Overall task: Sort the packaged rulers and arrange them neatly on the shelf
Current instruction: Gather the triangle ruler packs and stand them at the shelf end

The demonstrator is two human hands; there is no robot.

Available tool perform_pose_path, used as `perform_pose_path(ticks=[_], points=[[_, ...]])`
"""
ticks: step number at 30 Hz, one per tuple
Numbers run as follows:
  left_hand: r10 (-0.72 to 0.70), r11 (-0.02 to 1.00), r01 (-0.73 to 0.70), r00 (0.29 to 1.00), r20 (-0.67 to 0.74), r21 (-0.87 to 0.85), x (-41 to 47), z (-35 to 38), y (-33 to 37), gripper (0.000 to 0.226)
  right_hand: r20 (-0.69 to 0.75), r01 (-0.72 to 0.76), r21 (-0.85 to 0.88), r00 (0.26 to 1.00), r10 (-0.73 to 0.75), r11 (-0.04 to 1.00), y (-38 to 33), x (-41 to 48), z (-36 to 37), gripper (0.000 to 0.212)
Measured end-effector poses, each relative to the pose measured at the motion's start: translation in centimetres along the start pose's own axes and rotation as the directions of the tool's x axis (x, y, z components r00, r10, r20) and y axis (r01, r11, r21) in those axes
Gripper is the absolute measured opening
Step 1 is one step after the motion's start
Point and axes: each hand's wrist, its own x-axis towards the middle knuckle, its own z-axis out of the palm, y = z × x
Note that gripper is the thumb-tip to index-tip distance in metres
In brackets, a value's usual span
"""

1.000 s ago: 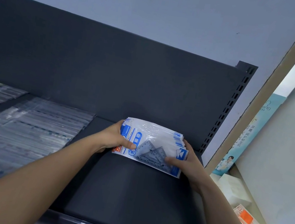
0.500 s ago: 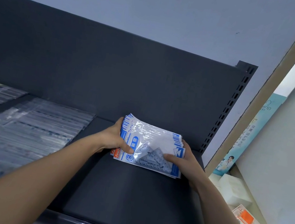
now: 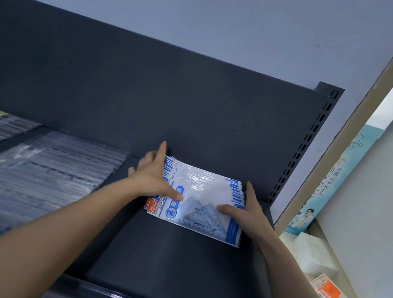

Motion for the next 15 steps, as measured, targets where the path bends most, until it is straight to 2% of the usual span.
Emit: perform_pose_path(ticks=[2, 4, 5, 7, 9, 11, 13, 15], points=[[0.189, 0.969, -0.171, 0.978, -0.087, 0.179, -0.3, 0.1, 1.1, 0.121, -0.063, 0.098, -0.188, 0.992, -0.112, 0.977, -0.8, -0.2, 0.3, 0.095], [0.347, 0.871, -0.316, 0.938, -0.015, 0.375, 0.1, 0.7, 1.7, 0.099, -0.11, 0.183, -0.378, 0.964, -0.24, 0.908, -1.4, -0.2, 0.8, 0.073], [0.363, 0.824, -0.35, 0.93, 0.059, 0.446, 0.3, 1.0, 1.7, 0.092, -0.099, 0.211, -0.434, 0.955, -0.28, 0.876, -1.7, -0.1, 1.1, 0.066], [0.303, 0.787, -0.358, 0.934, 0.191, 0.502, 0.6, 1.6, 1.5, 0.087, -0.031, 0.224, -0.522, 0.959, -0.281, 0.823, -1.7, 0.0, 1.6, 0.06], [0.223, 0.811, -0.334, 0.935, 0.274, 0.48, 0.6, 2.0, 0.9, 0.087, 0.022, 0.208, -0.581, 0.97, -0.24, 0.787, -1.4, -0.3, 1.8, 0.059], [0.199, 0.834, -0.322, 0.933, 0.301, 0.448, 0.5, 2.0, 0.5, 0.087, -0.015, 0.203, -0.607, 0.964, -0.266, 0.768, -1.2, -0.5, 1.7, 0.057], [0.231, 0.826, -0.349, 0.926, 0.3, 0.443, 0.2, 2.0, 0.4, 0.087, -0.059, 0.191, -0.599, 0.958, -0.28, 0.778, -1.2, -0.6, 1.8, 0.057], [0.241, 0.816, -0.373, 0.914, 0.326, 0.442, 0.0, 2.0, 0.5, 0.088, -0.009, 0.191, -0.579, 0.971, -0.241, 0.792, -1.4, -0.5, 2.0, 0.059]])
